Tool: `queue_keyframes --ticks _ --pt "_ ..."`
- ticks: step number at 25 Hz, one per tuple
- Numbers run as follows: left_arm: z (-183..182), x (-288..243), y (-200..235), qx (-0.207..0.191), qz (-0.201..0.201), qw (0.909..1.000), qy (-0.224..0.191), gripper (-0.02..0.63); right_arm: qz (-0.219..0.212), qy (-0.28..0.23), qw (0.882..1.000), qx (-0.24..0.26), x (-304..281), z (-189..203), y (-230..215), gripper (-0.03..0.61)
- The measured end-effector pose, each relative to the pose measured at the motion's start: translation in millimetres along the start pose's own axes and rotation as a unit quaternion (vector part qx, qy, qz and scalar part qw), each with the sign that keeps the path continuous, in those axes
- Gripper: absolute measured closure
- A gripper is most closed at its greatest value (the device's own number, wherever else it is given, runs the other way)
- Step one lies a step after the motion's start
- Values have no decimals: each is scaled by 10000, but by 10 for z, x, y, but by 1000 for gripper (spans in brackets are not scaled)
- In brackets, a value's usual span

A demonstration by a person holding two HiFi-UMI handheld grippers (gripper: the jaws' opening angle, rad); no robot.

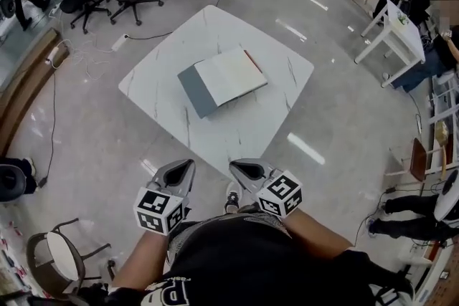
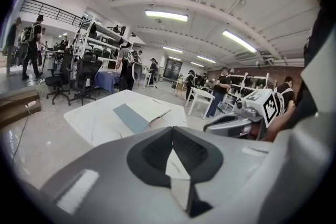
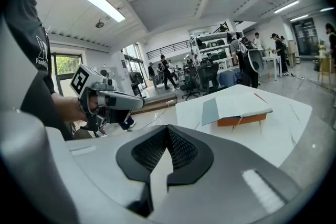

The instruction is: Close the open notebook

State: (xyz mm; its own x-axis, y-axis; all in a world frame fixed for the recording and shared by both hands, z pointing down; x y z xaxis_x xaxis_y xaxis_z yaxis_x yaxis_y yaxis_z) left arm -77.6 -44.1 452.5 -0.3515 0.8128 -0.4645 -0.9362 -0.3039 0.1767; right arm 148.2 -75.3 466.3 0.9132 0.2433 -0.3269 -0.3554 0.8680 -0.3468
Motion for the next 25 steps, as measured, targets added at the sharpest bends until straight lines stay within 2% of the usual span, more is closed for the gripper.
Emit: queue_keyframes --ticks 6,11,14,17,25 --pt "-102 -333 -50 161 -428 9989 -60 555 -289 193 9991 249 -1 -56 -517 581" --pt "-135 -428 -109 68 -430 9991 -14 555 -381 171 9990 173 -56 -72 -688 581" --pt "-161 -499 11 197 -472 9987 40 555 -389 185 9989 201 -132 -129 -731 581" --pt "-246 -583 110 175 -349 9992 69 555 -271 168 9992 226 -186 -215 -773 581" --pt "-513 -730 481 -205 98 9996 185 555 177 -79 9998 82 -425 -426 -750 581"
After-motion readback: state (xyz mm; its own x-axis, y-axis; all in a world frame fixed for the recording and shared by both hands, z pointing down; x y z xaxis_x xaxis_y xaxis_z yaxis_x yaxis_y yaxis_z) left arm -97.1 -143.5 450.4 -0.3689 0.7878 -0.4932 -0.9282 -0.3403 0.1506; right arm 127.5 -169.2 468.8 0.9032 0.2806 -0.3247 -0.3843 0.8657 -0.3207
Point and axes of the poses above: the fingertips, and each gripper's own axes: x backward along the fingers, y to its left, z out of its underside, the point moved 9 cm from there along x, backward along the fingers, and after that the axes turned 11 degrees about -z, right-handed, at the moved point
